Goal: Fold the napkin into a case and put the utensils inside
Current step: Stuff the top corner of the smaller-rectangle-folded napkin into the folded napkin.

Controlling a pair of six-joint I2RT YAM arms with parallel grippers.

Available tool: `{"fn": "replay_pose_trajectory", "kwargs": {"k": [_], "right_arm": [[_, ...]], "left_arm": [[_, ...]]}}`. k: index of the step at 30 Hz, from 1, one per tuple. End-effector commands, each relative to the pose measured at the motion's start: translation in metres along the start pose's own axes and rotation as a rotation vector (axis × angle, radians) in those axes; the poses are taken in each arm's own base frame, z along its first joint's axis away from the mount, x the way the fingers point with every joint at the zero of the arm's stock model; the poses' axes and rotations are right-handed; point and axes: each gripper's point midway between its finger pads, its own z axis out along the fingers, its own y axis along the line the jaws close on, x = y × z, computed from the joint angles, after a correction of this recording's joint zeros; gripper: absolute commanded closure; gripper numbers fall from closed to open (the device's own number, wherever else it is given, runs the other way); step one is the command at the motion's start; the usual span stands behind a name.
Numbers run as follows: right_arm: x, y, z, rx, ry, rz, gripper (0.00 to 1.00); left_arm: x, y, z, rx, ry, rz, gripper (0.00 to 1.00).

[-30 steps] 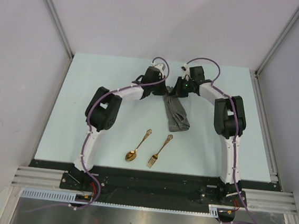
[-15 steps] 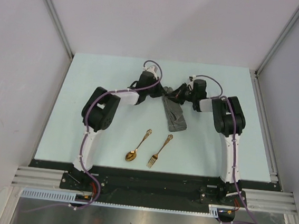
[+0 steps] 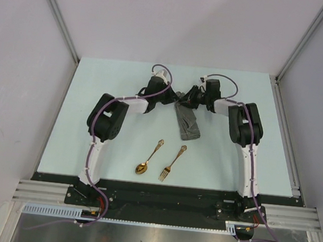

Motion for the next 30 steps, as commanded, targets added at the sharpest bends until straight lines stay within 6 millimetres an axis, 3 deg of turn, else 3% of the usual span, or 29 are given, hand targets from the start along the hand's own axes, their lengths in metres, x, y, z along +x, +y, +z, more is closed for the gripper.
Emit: {"fn": "replay_pose_trajectory", "kwargs": {"k": [1, 9, 22, 25, 26, 29, 30], "right_arm": [[0.002, -0.01, -0.015, 0.086, 0.009, -0.095, 0.71], [0.01, 0.003, -0.029, 0.019, 0.028, -0.109, 0.63], [-0.004, 0.022, -0.049, -0.032, -0.011, -0.116, 0.58], [-0.006, 0.026, -0.051, -0.036, -0.015, -0.123, 0.58], [-0.007, 0.025, -0.052, -0.037, -0.015, -0.117, 0.58], [-0.01, 0.028, -0.054, -0.045, -0.025, -0.121, 0.58], [-0.011, 0.029, -0.054, -0.05, -0.027, -0.122, 0.57]], "left_arm": [[-0.014, -0.039, -0.016, 0.104, 0.011, -0.017, 1.0], [-0.015, -0.035, -0.019, 0.102, 0.012, -0.023, 1.0], [-0.016, -0.031, -0.02, 0.093, 0.021, -0.019, 1.0], [-0.024, -0.033, -0.022, 0.085, 0.016, 0.032, 1.0], [-0.021, -0.026, -0.023, 0.043, 0.035, 0.047, 0.97], [-0.028, -0.016, -0.024, -0.025, 0.01, 0.126, 0.67], [-0.028, -0.014, -0.025, -0.041, 0.006, 0.133, 0.63]]}}
